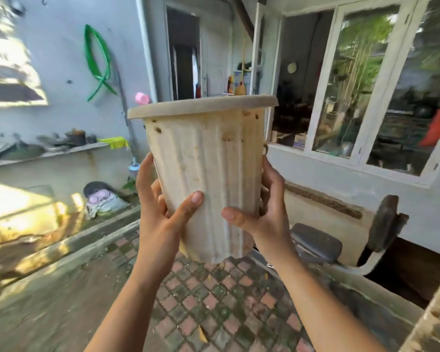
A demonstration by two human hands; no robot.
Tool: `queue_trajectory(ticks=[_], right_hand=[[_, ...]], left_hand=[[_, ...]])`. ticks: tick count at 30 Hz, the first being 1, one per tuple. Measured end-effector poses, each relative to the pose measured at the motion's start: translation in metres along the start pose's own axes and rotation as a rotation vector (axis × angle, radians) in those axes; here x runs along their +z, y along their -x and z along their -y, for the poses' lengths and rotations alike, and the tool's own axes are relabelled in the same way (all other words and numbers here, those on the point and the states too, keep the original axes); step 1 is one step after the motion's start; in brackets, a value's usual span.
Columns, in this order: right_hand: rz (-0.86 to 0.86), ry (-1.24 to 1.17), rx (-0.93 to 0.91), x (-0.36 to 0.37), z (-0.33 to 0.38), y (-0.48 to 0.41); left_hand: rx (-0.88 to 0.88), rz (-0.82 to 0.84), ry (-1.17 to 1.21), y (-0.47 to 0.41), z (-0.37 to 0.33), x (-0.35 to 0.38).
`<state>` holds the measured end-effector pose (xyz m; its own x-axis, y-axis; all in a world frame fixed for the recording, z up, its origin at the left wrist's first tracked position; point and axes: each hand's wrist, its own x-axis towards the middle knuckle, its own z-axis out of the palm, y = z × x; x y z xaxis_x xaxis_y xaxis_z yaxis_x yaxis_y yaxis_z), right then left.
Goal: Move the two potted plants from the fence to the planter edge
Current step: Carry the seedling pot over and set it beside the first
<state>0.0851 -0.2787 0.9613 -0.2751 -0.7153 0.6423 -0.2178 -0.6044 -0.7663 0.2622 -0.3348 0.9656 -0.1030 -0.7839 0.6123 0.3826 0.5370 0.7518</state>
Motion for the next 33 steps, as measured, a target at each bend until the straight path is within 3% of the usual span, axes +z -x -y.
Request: queue_trajectory(ticks=[8, 17, 23, 33], right_hand=[[0.150, -0.173, 0.005, 0.017, -0.073, -0.067], [0.224, -0.253, 0.103, 0.061, -0.184, -0.153], [0.246, -0.351, 0.234, 0.076, -0.256, -0.210], [0.383, -0.490, 0.288, 0.113, -0.414, -0.342]], left_hand=[[-0.008, -0.175, -0.131, -0.041, 0.050, -0.016], [0.047, -0.207, -0.183, -0.121, 0.131, -0.064], [-0.004, -0.193, -0.212, -0.180, 0.200, -0.090], [0.004, -0.383, -0.314, -0.286, 0.339, -0.113]])
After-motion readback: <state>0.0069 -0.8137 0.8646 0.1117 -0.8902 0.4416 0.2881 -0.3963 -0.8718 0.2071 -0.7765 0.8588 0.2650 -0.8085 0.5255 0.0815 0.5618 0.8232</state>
